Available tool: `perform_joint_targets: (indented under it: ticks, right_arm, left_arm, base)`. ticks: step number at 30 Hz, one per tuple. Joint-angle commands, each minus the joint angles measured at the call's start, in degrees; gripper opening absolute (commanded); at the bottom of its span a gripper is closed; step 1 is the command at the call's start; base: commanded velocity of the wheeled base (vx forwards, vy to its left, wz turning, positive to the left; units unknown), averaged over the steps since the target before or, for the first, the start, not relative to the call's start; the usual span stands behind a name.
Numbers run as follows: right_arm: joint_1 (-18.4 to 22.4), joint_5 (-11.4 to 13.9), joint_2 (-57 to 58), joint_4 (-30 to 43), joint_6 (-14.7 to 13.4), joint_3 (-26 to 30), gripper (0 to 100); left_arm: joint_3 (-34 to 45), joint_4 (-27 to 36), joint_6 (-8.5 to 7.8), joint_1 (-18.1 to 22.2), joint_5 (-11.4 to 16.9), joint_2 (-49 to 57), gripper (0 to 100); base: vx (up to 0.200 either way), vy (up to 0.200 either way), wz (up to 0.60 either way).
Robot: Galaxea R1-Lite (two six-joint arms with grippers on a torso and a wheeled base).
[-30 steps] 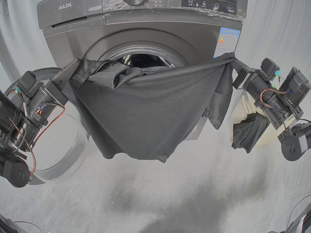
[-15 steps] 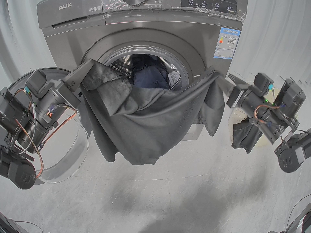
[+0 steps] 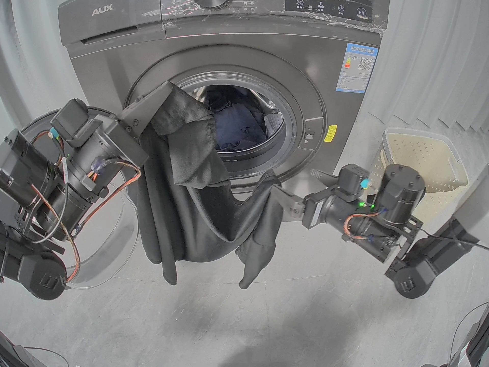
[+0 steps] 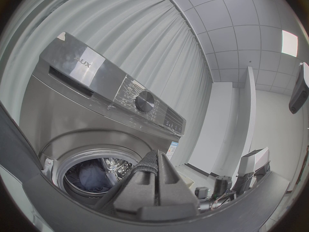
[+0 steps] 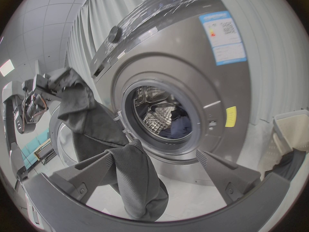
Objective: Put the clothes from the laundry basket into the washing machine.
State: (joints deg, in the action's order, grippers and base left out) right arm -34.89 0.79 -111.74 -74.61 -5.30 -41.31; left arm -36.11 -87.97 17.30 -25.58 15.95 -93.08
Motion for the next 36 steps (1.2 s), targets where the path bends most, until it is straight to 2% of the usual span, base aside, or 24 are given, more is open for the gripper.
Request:
perform_joint_targets:
  ticks: [1, 4, 10, 24, 28, 36]
  right_arm:
    - [-3.78, 0.53, -10.60, -0.36, 1.00, -7.38, 100]
    - [-4.84, 1.40, -13.77, -0.80, 1.26, -10.54, 100]
    - [-6.77, 1.58, -18.43, -0.89, 1.26, -15.90, 100]
    - [-10.11, 1.58, -22.12, -2.30, 1.26, -19.33, 100]
    - [-10.55, 1.67, -25.81, -2.12, 1.17, -24.96, 100]
    - [-11.60, 1.14, -31.00, -2.12, 0.91, -32.43, 100]
  left_arm:
    - [0.25, -0.27, -0.60, -2.81, -0.39, -1.23, 0]
    - [0.34, -0.36, -1.57, -3.08, -0.48, -1.67, 0]
    - [0.51, -0.45, -1.65, -4.92, -0.83, -1.93, 0]
    - [0.86, -0.45, -1.74, -5.54, -1.18, -2.46, 0]
    - [0.86, -0.45, -1.74, -5.89, -1.18, -2.46, 0]
    - [0.86, -0.45, -1.83, -5.89, -1.18, -2.29, 0]
  base:
    - [0.000, 0.000, 0.00]
    - [0.000, 0.000, 0.00]
    - [0.000, 0.000, 0.00]
    - [0.000, 0.000, 0.00]
    - [0.000, 0.000, 0.00]
    - [0.000, 0.000, 0.00]
